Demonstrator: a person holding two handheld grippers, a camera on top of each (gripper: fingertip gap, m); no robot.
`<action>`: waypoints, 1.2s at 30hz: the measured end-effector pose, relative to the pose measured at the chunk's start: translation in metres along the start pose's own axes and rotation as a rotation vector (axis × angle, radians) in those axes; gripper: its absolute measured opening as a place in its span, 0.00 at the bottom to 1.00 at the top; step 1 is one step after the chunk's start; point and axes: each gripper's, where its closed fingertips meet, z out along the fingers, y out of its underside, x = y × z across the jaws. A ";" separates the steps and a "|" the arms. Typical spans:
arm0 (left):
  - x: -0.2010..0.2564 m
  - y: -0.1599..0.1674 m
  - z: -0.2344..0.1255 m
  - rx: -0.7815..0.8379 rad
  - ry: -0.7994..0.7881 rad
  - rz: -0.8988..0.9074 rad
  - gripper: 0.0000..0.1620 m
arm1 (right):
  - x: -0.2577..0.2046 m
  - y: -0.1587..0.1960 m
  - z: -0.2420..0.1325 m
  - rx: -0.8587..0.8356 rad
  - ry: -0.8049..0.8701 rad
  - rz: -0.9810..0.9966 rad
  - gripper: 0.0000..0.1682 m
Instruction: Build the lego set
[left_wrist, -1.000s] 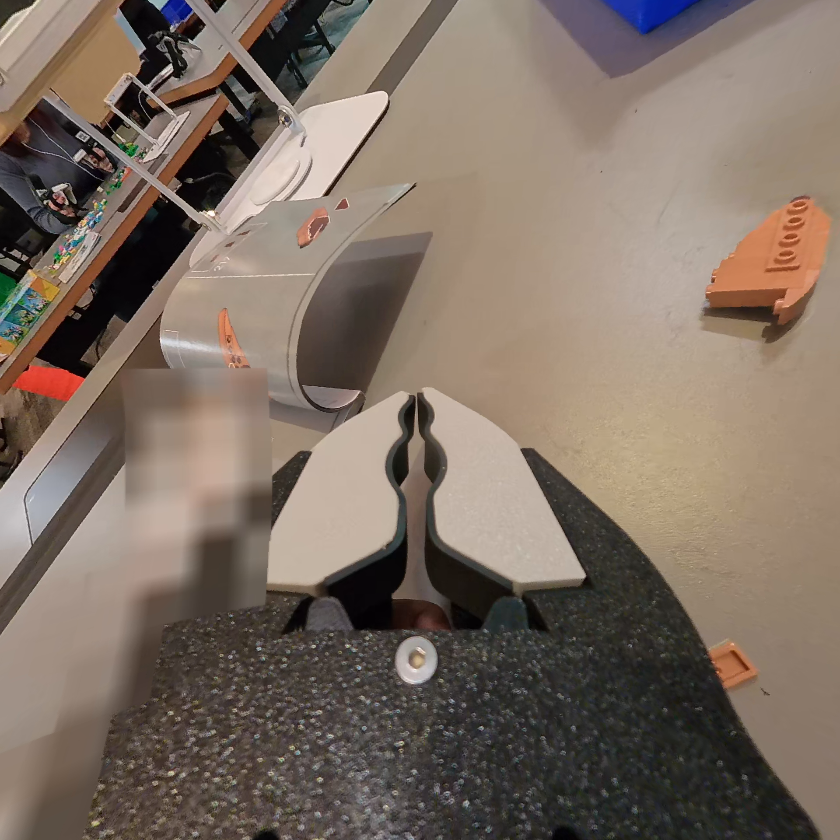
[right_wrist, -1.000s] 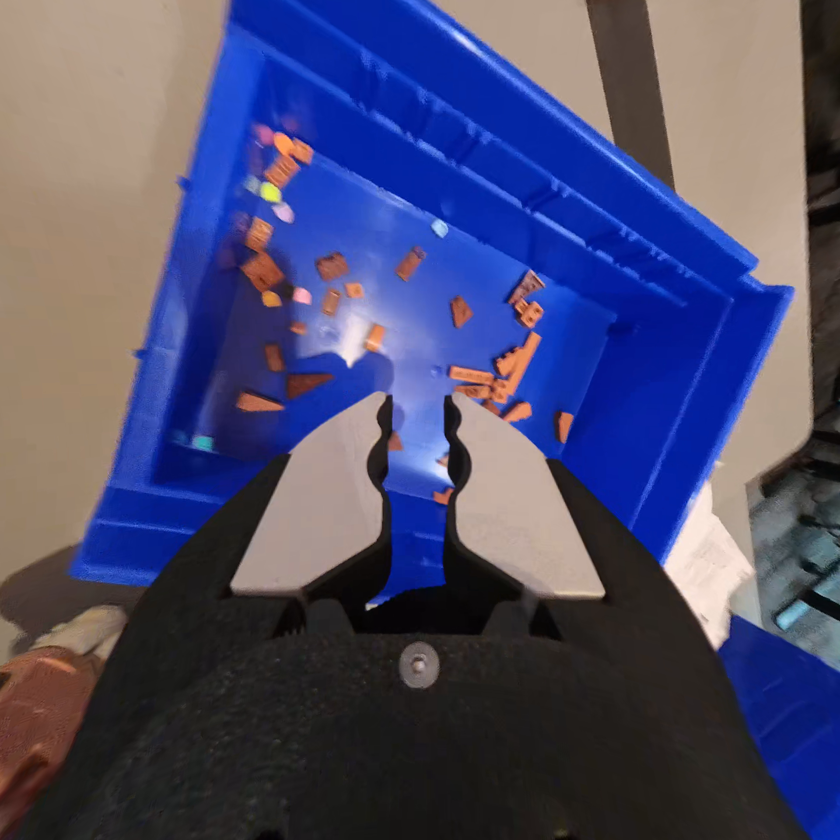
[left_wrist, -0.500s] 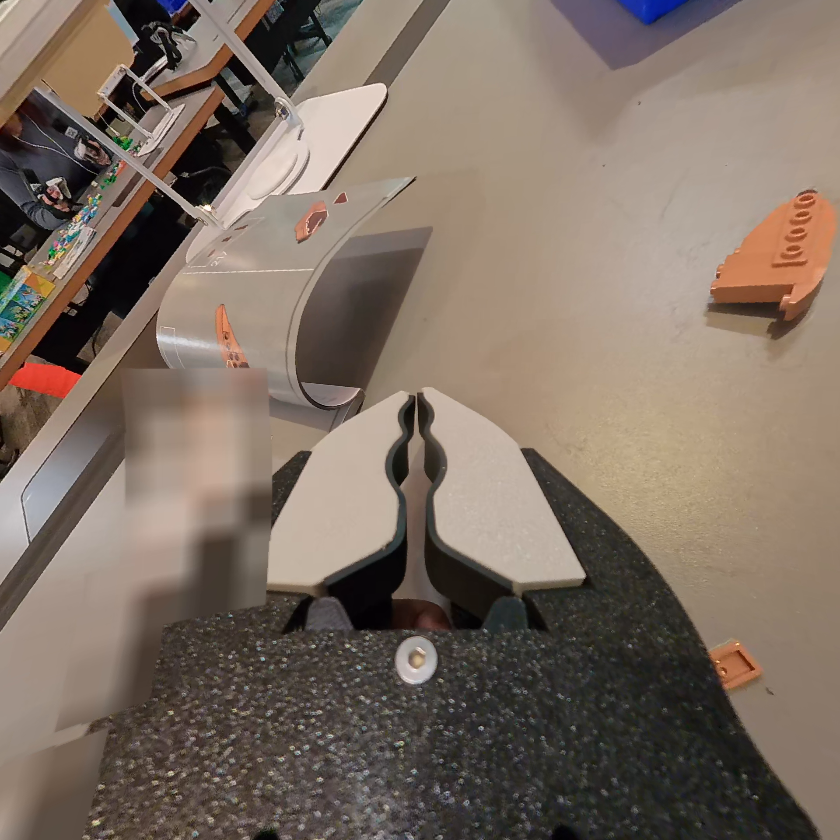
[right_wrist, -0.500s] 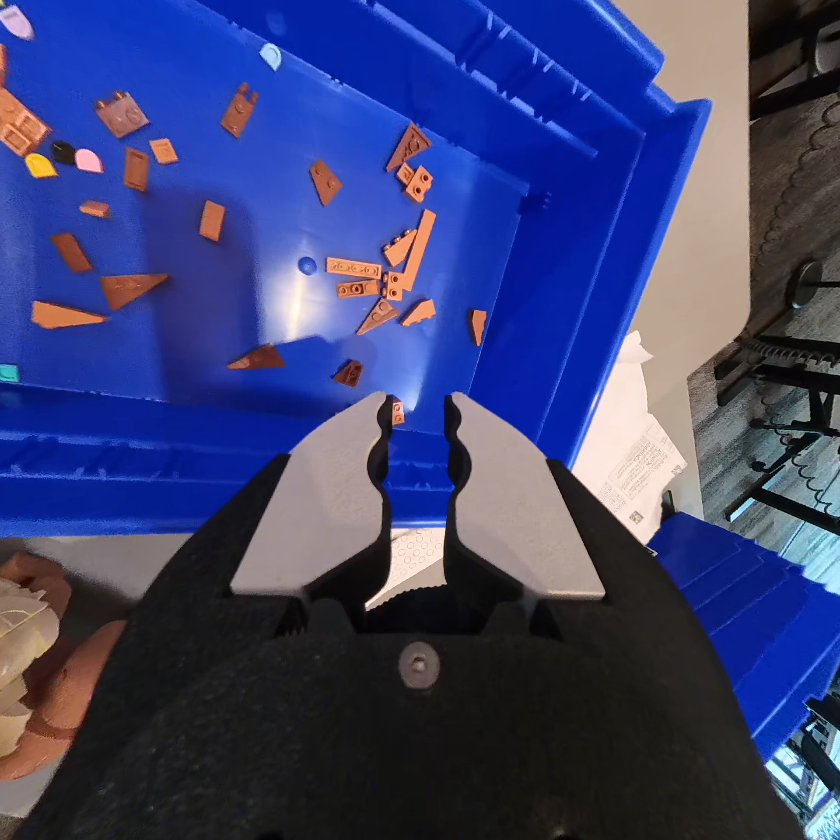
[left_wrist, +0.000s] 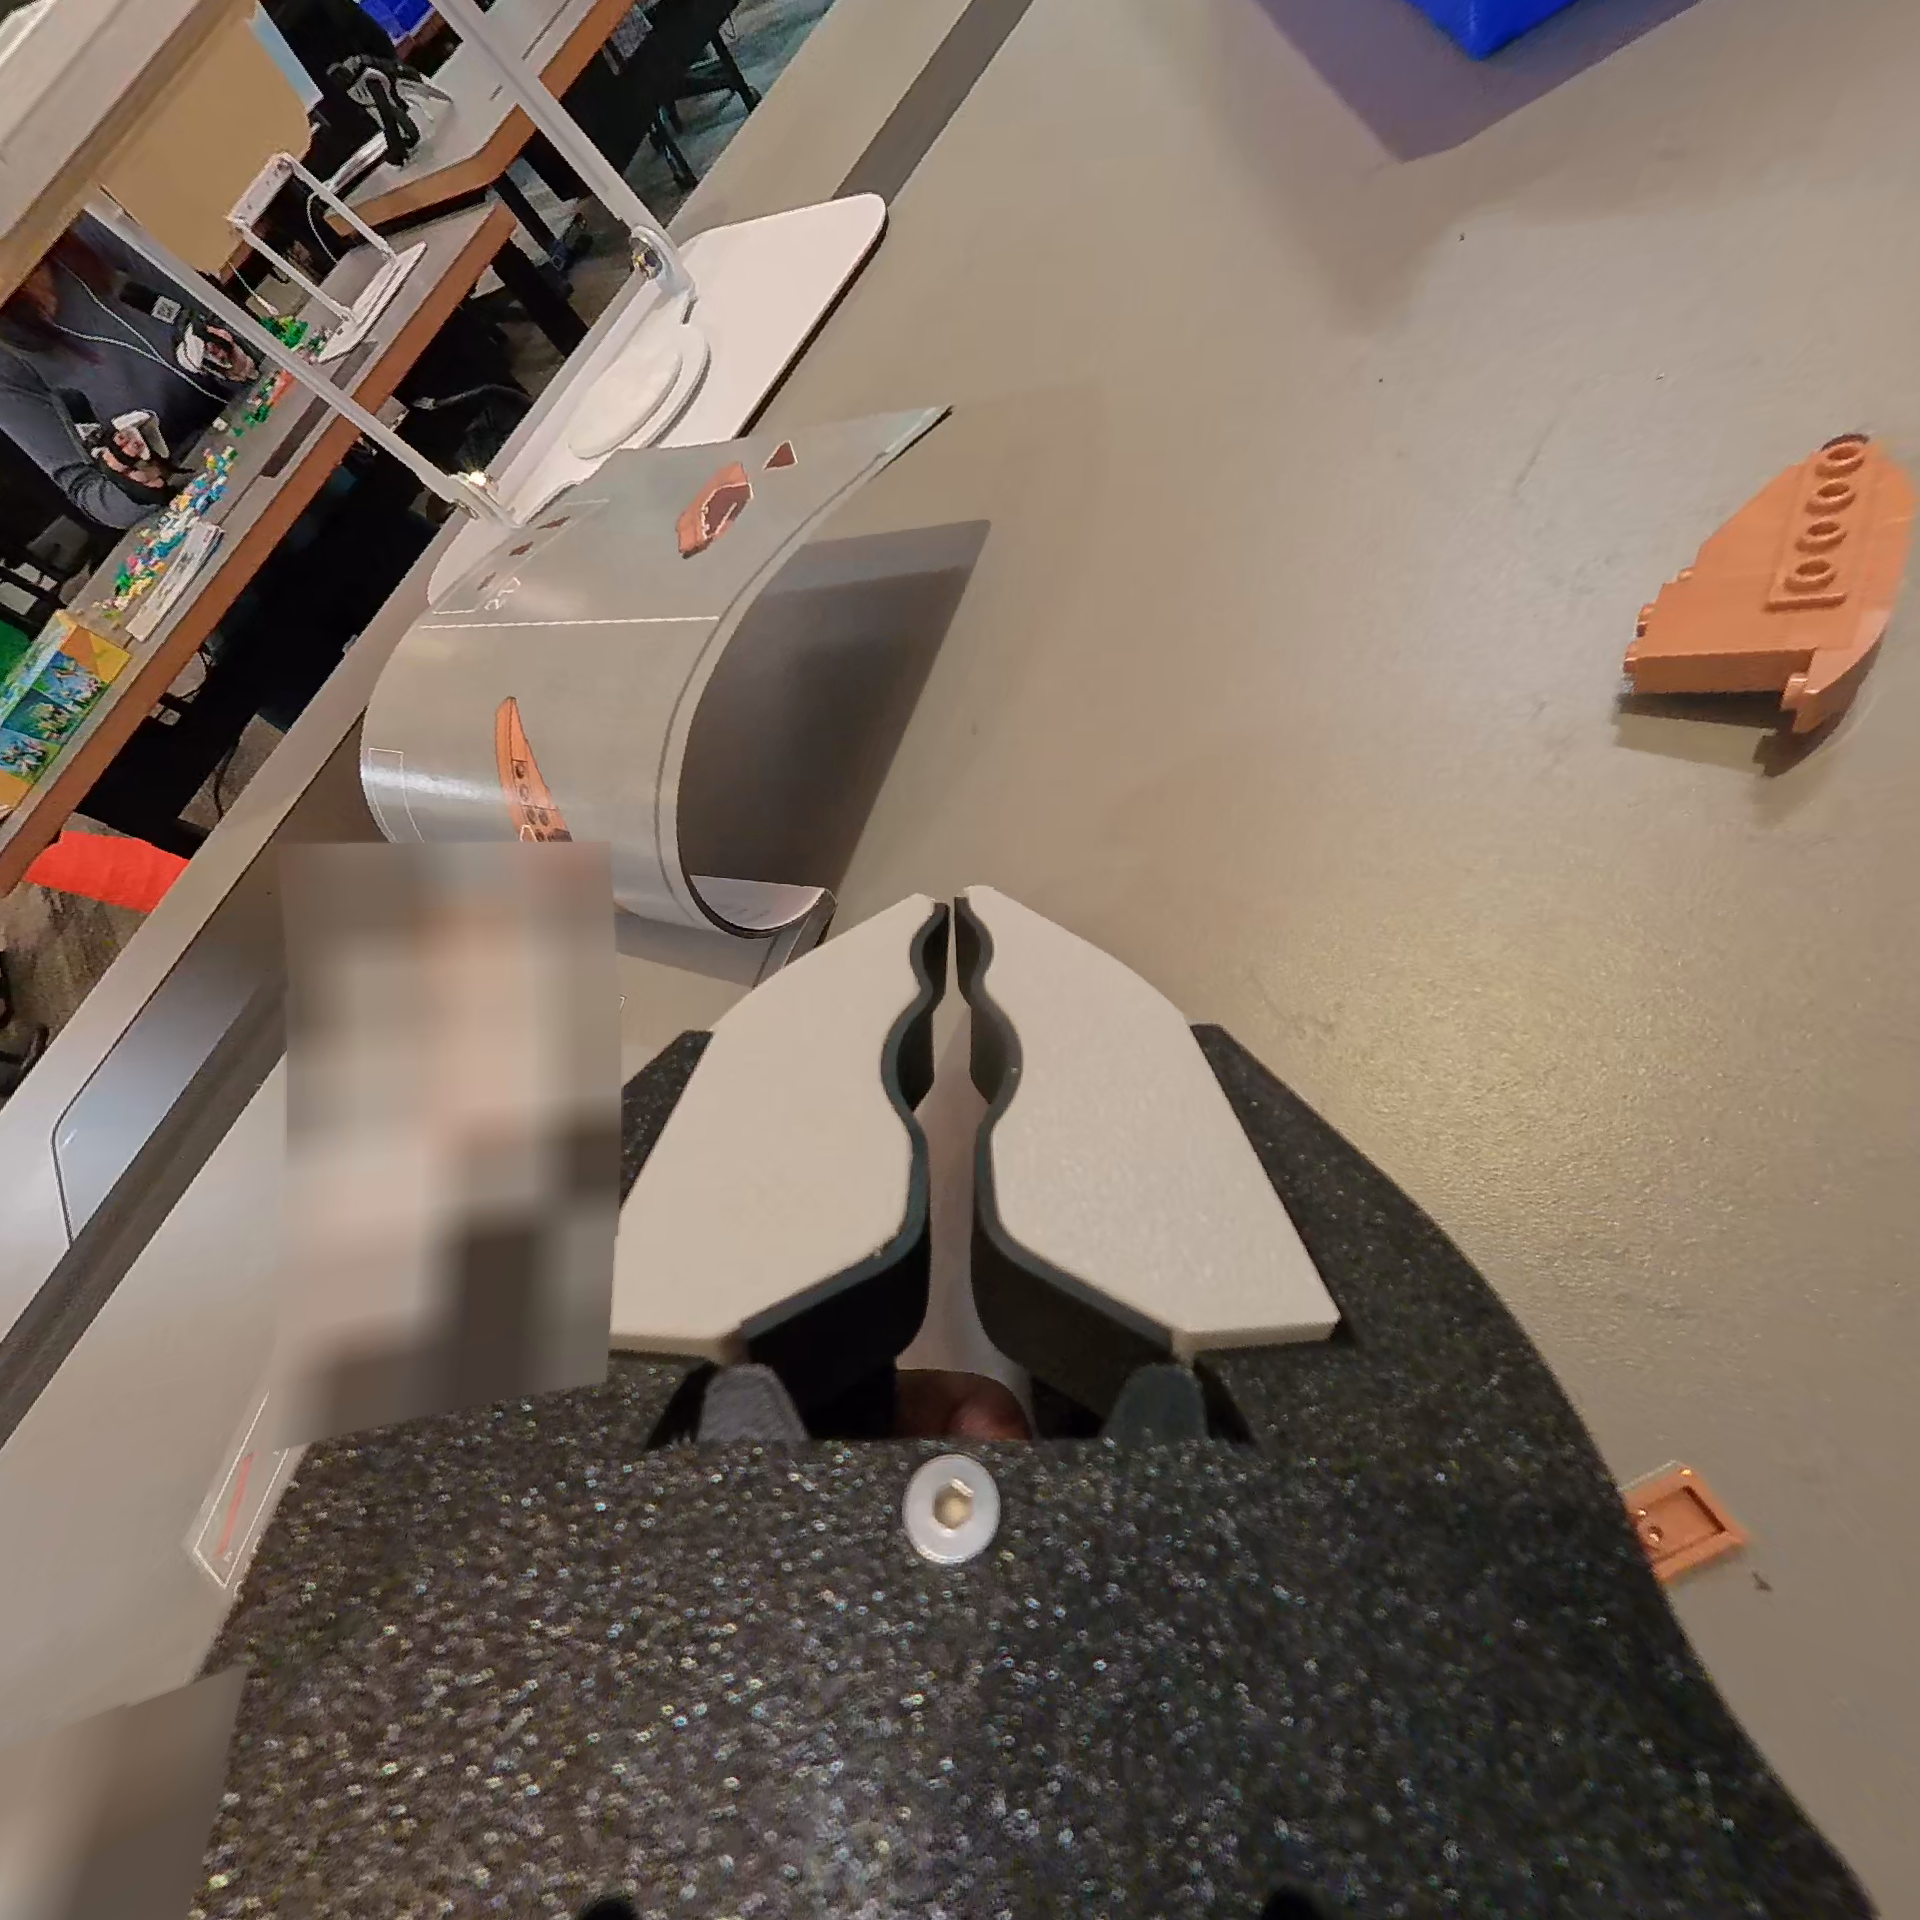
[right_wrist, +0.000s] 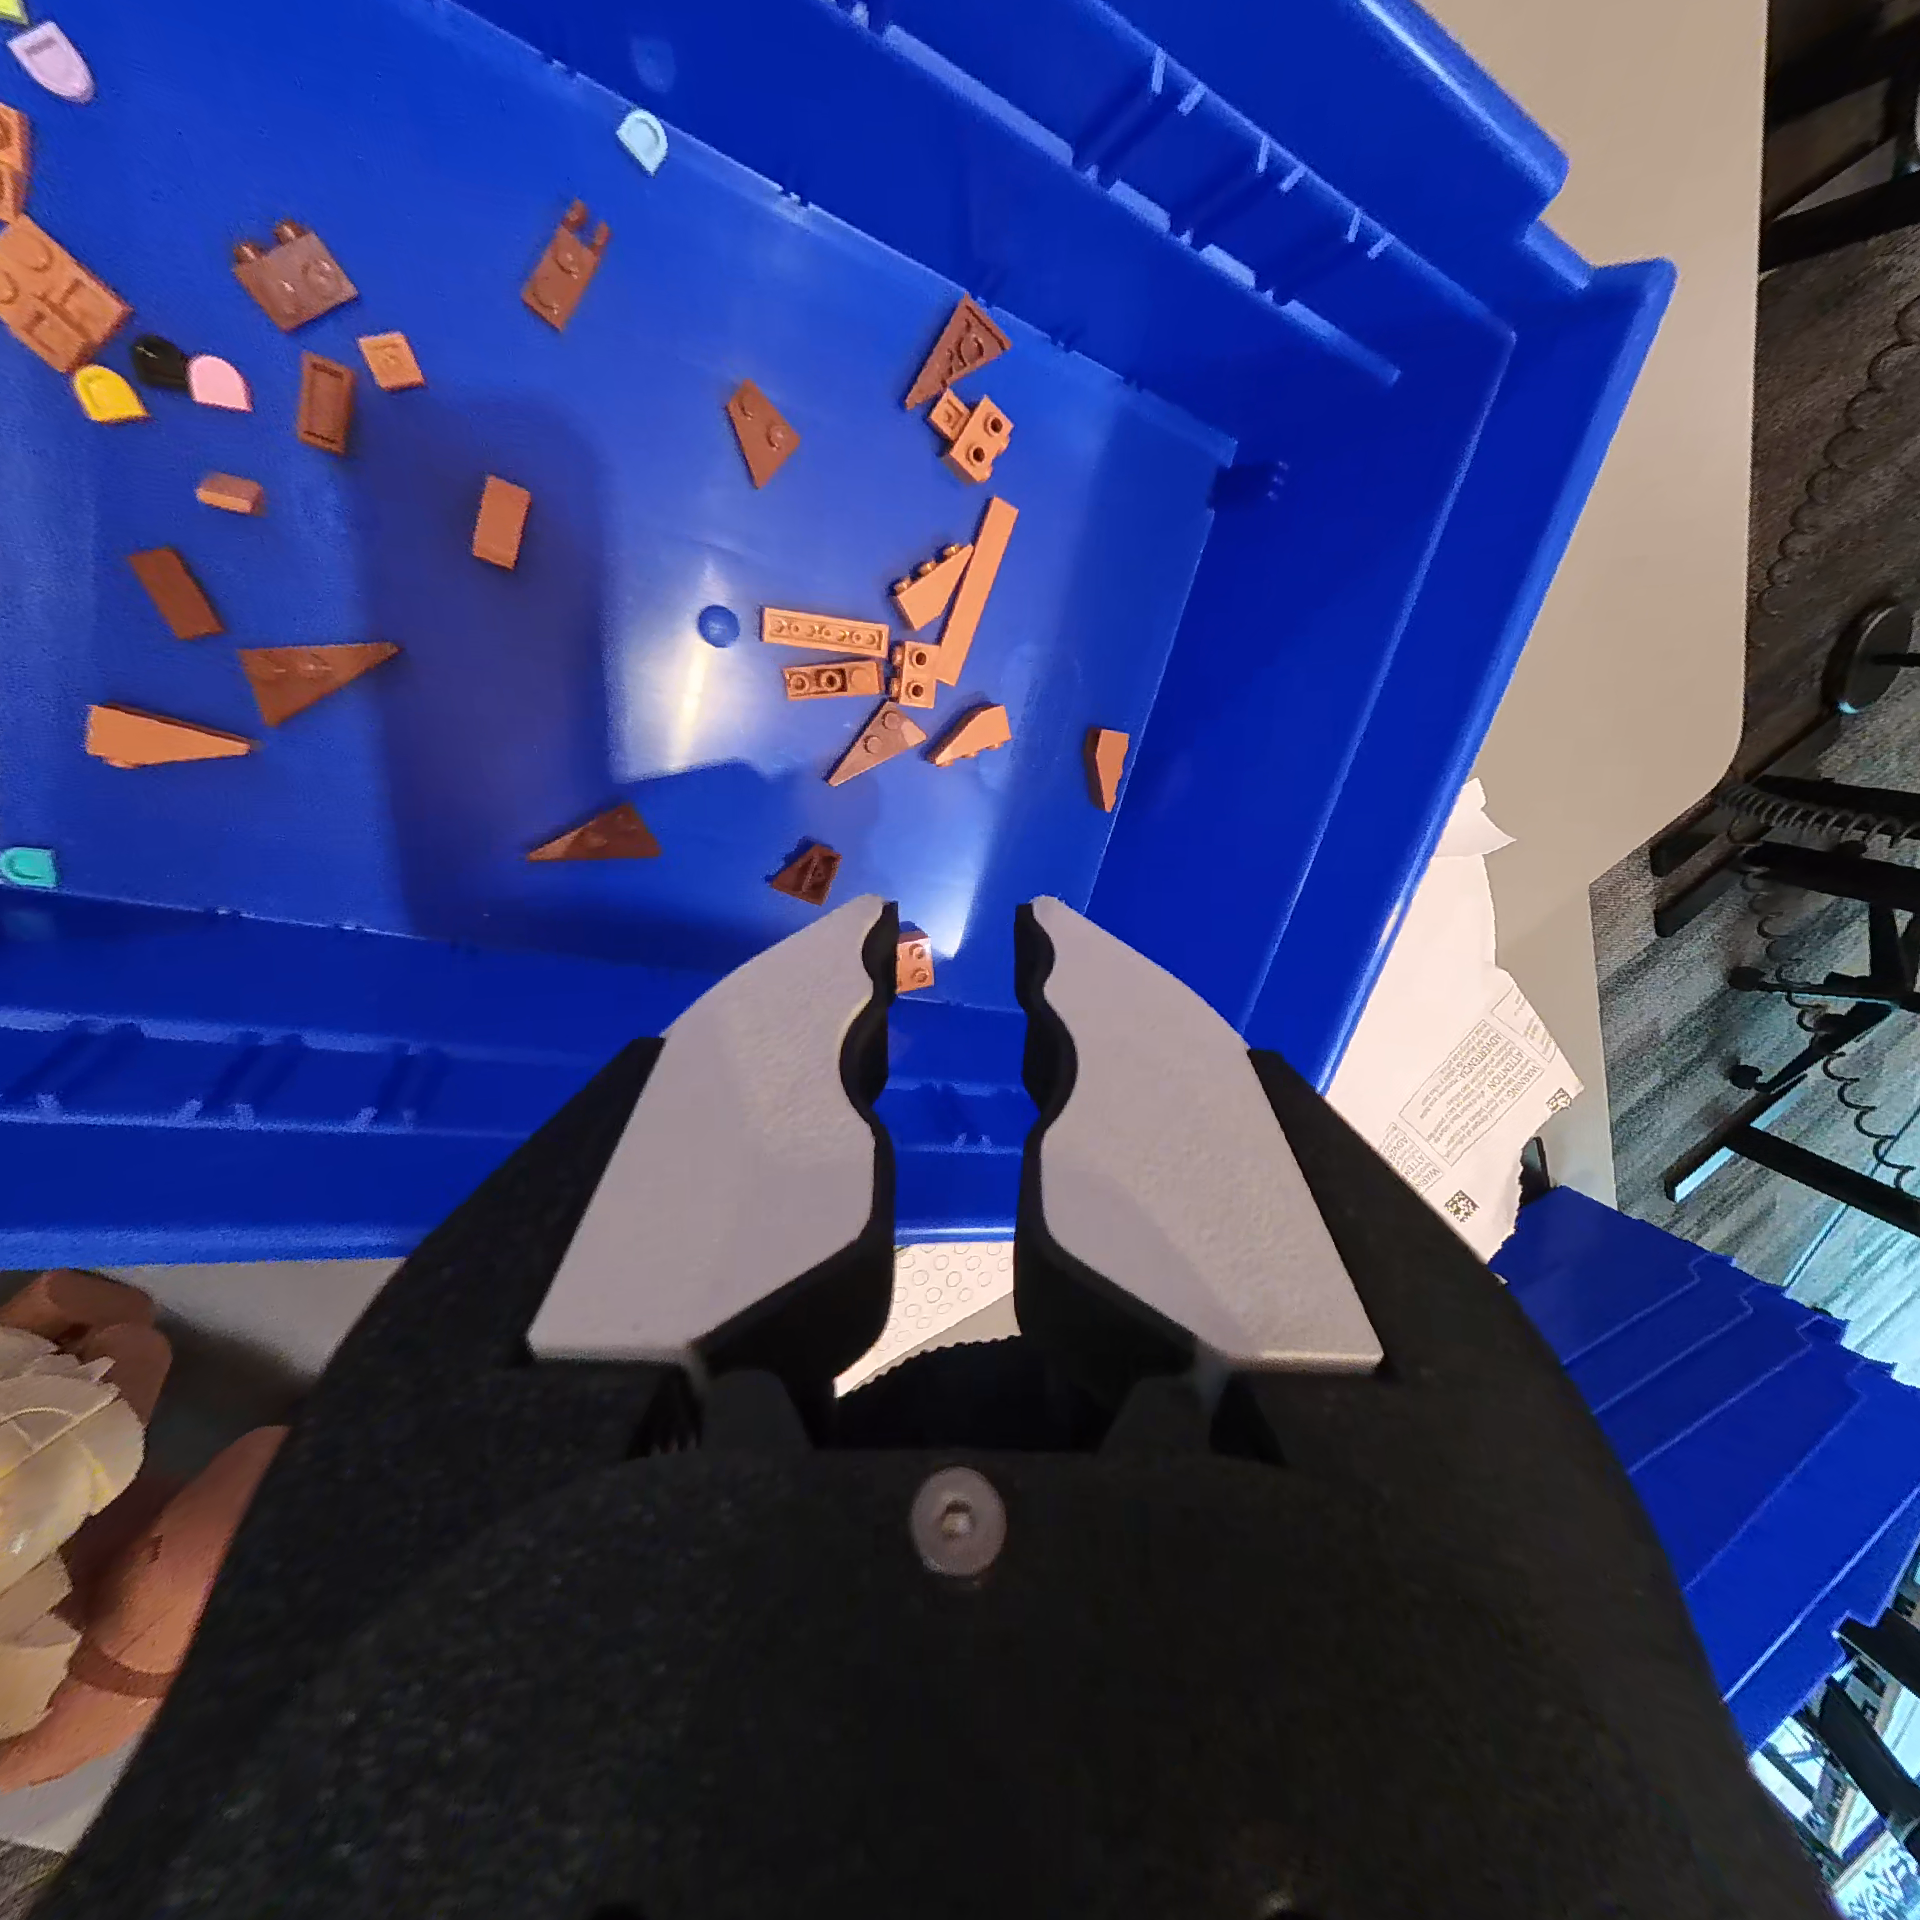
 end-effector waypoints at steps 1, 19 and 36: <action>0.000 0.000 0.000 0.000 -0.001 0.000 0.01 | -0.001 0.000 0.000 0.000 0.000 0.000 0.13; 0.000 0.000 0.000 0.001 -0.002 0.001 0.01 | -0.015 -0.017 -0.012 0.044 -0.001 -0.029 0.13; 0.000 0.000 0.000 -0.003 -0.005 0.002 0.01 | -0.076 -0.056 -0.039 0.141 -0.064 -0.137 0.13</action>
